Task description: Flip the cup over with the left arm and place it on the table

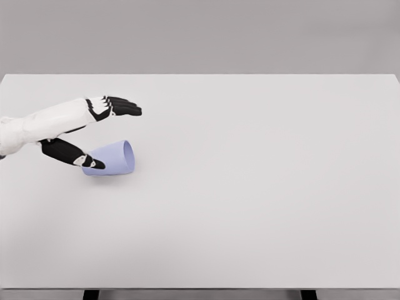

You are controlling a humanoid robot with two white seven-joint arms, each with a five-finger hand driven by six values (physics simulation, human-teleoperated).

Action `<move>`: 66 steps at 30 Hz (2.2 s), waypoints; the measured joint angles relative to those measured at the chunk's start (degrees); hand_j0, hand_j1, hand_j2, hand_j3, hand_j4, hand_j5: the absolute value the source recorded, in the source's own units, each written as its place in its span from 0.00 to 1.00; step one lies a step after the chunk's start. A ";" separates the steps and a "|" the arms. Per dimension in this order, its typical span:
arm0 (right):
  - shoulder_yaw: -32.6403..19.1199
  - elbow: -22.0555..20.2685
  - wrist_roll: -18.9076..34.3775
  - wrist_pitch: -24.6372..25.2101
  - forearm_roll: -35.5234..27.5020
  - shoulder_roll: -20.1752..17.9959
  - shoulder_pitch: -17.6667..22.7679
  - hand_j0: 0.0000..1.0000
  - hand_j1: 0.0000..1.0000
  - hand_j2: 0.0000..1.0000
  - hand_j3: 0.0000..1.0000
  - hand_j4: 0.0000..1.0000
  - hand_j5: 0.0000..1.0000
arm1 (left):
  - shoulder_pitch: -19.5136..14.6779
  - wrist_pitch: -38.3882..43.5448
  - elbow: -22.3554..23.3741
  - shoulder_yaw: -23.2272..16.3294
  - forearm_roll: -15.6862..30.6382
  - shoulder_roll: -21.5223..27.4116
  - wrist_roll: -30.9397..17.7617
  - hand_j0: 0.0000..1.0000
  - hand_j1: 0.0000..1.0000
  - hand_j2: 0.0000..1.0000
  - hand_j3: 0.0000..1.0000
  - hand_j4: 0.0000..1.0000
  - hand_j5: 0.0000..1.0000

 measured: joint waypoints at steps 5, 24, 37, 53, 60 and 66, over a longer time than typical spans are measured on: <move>-0.06 -0.03 0.05 0.00 0.00 0.00 0.00 1.00 1.00 1.00 1.00 1.00 1.00 | 1.94 0.00 -0.27 -1.22 2.23 0.00 -0.05 1.00 1.00 1.00 1.00 1.00 1.00; 0.04 -0.05 0.06 0.00 0.00 0.00 0.00 1.00 1.00 1.00 1.00 1.00 1.00 | 8.44 18.51 -0.35 -1.02 7.27 -3.49 4.43 1.00 1.00 1.00 1.00 1.00 1.00; 0.04 -0.05 0.06 0.00 0.00 0.00 0.00 1.00 1.00 1.00 1.00 1.00 1.00 | 8.26 29.14 -0.30 -0.24 6.19 -5.12 5.50 1.00 1.00 1.00 1.00 1.00 1.00; 0.04 -0.05 0.06 0.00 0.00 0.00 0.00 1.00 1.00 1.00 1.00 1.00 1.00 | 10.02 37.69 -0.31 -0.04 3.40 -9.55 7.87 1.00 1.00 1.00 1.00 1.00 1.00; 0.04 -0.05 0.06 -0.01 0.00 0.00 0.00 1.00 1.00 1.00 1.00 1.00 1.00 | 9.93 41.59 -0.31 -0.14 2.58 -10.66 7.87 0.99 0.99 0.99 0.99 0.99 0.99; 0.04 -0.05 0.06 0.00 0.00 0.00 0.00 1.00 1.00 1.00 1.00 1.00 1.00 | 9.93 44.81 -0.30 -0.26 2.51 -10.93 7.66 0.69 0.69 0.69 0.69 0.69 0.69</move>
